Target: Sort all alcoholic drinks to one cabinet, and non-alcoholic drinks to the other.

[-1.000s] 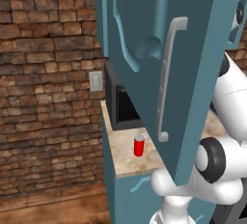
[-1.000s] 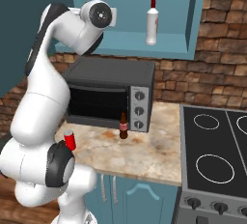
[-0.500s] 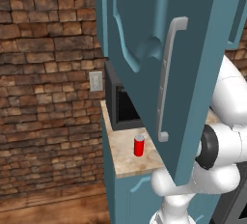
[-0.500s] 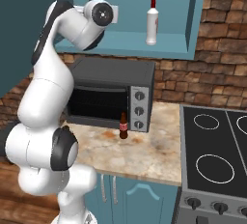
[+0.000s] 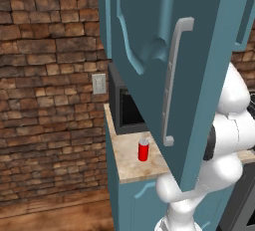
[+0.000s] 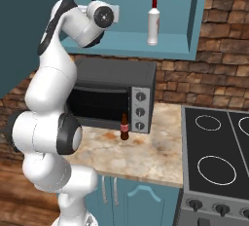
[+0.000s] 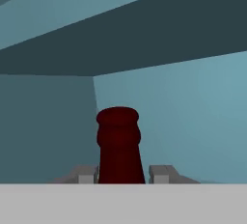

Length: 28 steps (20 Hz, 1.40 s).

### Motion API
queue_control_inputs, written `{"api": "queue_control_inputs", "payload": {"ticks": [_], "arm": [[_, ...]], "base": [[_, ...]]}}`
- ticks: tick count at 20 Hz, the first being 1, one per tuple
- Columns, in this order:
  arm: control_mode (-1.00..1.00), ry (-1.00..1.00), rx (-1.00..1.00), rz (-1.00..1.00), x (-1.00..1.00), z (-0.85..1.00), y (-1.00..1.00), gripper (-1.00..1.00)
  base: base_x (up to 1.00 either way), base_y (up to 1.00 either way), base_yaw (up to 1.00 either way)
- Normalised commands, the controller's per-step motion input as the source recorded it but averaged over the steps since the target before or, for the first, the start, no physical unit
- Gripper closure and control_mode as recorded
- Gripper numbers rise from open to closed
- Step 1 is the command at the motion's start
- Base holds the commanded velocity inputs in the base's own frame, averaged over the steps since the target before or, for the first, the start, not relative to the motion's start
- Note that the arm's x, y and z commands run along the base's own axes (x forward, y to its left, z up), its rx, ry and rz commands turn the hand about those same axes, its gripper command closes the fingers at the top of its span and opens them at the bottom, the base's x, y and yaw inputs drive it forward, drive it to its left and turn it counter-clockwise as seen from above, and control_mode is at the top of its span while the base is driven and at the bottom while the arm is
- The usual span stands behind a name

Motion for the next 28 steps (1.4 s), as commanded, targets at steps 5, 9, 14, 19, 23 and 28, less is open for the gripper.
{"api": "queue_control_inputs", "payload": {"ticks": [5,9,14,19,23,28], "arm": [[-1.0,0.0,0.0,-0.01,0.46,0.0,0.08,1.0],[-1.0,0.0,0.0,-0.04,0.36,0.0,0.02,1.0],[-1.0,0.0,0.0,-0.04,0.39,-0.03,0.0,1.0],[-1.0,0.0,0.0,-0.05,0.36,-0.13,0.0,1.0],[-1.0,0.0,0.0,-0.05,0.3,-0.18,0.0,1.0],[-1.0,0.0,0.0,-0.04,0.31,-0.2,0.0,1.0]], "base": [[0.0,0.0,0.0],[0.0,0.0,0.0],[0.0,0.0,0.0],[0.0,0.0,0.0],[0.0,0.0,0.0],[0.0,0.0,0.0]]}}
